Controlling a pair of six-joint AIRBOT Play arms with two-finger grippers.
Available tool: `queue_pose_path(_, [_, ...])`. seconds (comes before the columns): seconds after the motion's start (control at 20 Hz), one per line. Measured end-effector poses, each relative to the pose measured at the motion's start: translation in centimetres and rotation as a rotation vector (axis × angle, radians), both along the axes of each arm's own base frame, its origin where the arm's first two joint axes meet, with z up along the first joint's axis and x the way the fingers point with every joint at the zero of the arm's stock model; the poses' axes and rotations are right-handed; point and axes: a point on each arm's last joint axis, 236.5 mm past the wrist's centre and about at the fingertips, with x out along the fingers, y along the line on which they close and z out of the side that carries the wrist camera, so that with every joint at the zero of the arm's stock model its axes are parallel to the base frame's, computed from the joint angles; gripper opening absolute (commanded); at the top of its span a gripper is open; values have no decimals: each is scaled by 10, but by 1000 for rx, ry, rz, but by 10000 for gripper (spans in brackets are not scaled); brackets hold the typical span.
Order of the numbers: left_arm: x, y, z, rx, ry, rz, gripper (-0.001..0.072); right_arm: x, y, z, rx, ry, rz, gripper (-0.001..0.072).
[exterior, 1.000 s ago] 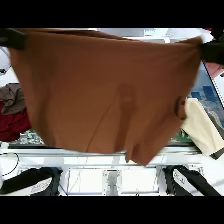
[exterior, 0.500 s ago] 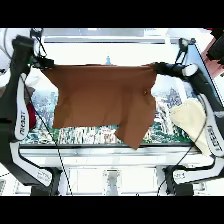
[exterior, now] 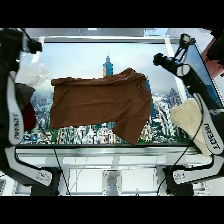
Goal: Fold the shirts.
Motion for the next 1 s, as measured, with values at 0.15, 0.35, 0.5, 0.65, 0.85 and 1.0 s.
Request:
queue_pose_path(0.15, [-61,34,32,5,30,100,362,-35,-27,1,-10,124,32,385])
queue_pose_path(0.35, [-159,67,5,-62,165,184,362,-110,-70,-34,-68,381,46,381])
queue_pose_path(0.5, [-232,60,-63,-186,287,206,362,-170,-78,-73,-34,542,47,388])
queue_pose_path(0.65, [-289,30,-141,-336,383,200,362,-220,-55,-119,86,665,75,391])
queue_pose_path(0.85, [-323,-18,-205,-532,456,163,541,-259,-3,-159,355,737,117,523])
queue_pose_path(1.0, [-324,-47,-218,-644,451,113,540,-276,19,-179,480,756,103,516])
